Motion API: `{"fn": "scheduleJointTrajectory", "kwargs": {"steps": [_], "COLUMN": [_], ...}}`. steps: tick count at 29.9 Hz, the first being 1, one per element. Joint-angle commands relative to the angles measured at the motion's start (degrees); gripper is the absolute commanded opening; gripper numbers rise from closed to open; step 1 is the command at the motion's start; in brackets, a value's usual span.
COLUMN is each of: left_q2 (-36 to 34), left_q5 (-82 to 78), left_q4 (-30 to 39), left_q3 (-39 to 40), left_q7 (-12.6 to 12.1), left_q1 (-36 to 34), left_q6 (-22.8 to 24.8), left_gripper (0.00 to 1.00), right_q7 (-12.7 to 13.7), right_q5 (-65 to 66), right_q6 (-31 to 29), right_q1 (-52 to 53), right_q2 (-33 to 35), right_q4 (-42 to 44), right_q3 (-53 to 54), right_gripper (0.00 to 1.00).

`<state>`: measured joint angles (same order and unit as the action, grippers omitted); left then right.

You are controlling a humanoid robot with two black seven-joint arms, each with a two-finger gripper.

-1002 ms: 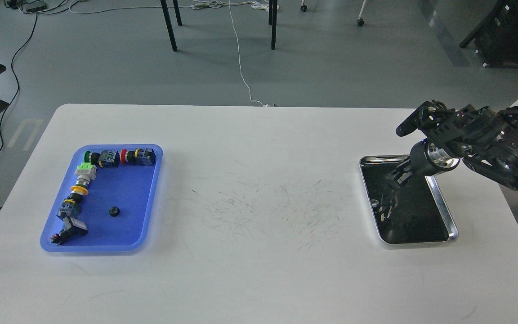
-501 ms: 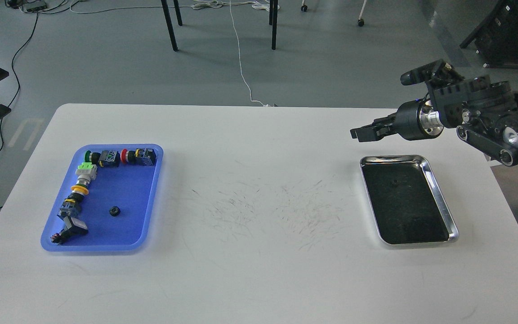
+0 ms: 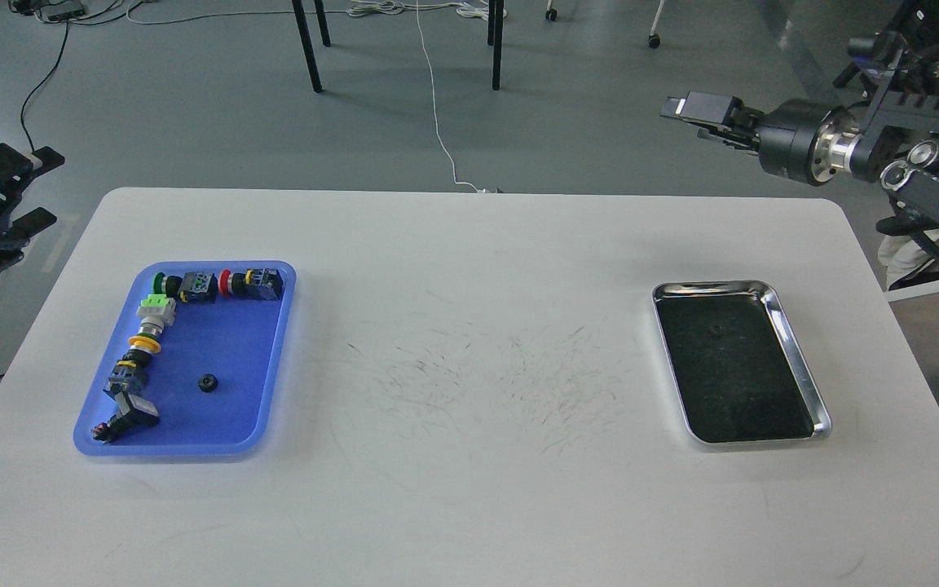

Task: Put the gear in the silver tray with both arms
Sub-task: 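Open the right gripper and withdraw it up from the silver tray, then move the left gripper down into the blue tray over the gears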

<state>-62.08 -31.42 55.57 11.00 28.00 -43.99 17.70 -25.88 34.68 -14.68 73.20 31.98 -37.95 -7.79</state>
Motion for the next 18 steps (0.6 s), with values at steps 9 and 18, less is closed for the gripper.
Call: {"fn": "scheduleJointTrajectory", "kwargs": {"steps": [9, 18], "left_q2": [-1.38, -1.29], "left_q5": [-20.15, -36.5], "left_q4": [4.63, 7.88], "left_q3": [-0.01, -0.1], "left_q7": [0.0, 0.0], "left_q1": [0.56, 5.4], "left_q6": [-2.85, -11.19], "left_gripper": [0.98, 0.98], "right_q7": [0.04, -0.05], "right_q5": [-25.69, -32.74], "right_q6": [7.65, 11.25], "right_q1": [-3.77, -7.81], "right_q2": [1.5, 1.5], "right_q4": [-0.37, -1.16], "right_q3": [0.58, 5.05], "right_gripper": [0.83, 0.84]}}
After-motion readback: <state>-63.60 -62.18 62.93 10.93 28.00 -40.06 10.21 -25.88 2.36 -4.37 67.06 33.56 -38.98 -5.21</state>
